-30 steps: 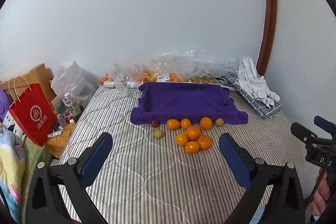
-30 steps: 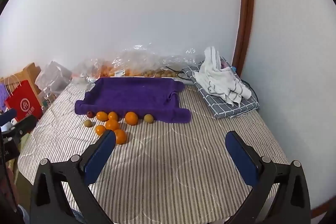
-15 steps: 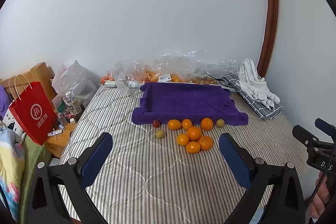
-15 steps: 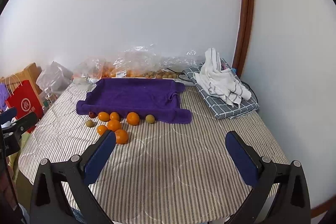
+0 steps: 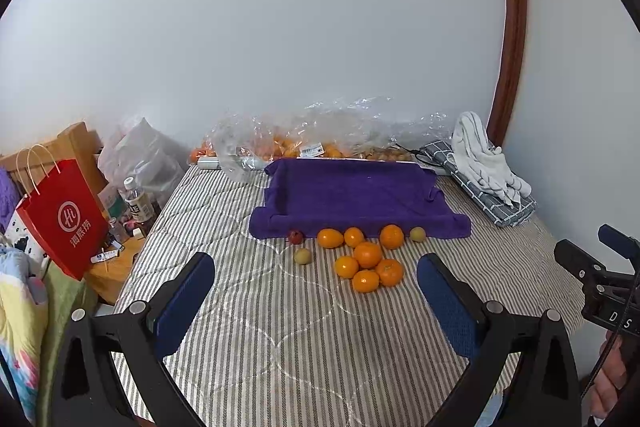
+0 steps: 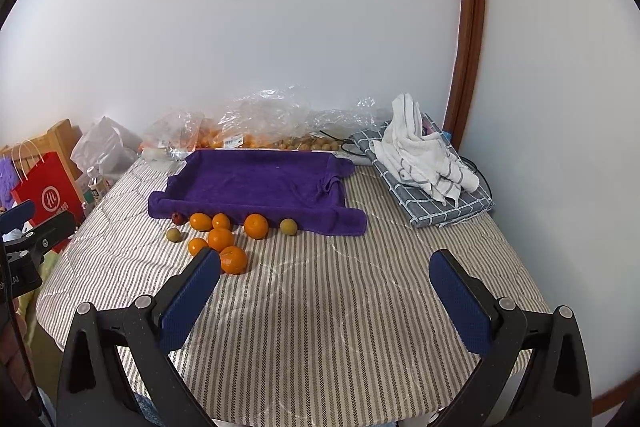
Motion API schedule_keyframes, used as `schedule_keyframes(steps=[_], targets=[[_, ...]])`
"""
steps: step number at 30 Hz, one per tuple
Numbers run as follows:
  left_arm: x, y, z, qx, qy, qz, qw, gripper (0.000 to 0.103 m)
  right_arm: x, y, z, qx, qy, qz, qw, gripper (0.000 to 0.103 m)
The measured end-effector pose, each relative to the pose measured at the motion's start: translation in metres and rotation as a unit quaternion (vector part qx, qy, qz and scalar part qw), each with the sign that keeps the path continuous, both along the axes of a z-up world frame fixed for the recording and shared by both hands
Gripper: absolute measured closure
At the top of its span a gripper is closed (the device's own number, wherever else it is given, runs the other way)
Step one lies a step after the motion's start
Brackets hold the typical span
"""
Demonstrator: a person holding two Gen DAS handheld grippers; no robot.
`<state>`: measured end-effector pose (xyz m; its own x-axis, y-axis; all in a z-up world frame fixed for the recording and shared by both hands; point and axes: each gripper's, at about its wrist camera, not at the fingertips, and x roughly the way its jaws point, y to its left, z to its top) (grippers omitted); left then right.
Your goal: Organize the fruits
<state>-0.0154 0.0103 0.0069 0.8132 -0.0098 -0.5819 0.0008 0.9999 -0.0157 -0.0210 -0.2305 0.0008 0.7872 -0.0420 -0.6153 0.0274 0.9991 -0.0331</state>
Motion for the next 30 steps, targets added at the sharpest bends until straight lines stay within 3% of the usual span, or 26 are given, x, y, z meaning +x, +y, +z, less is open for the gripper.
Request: schedule_keyframes(steps=[30], targets=[[0.0004, -0.0039, 0.0013, 0.002, 0.001, 0.000, 1.0000, 0.001, -0.0018, -0.0006, -0.0032, 0.001, 0.002, -0.001, 1.000, 0.001]])
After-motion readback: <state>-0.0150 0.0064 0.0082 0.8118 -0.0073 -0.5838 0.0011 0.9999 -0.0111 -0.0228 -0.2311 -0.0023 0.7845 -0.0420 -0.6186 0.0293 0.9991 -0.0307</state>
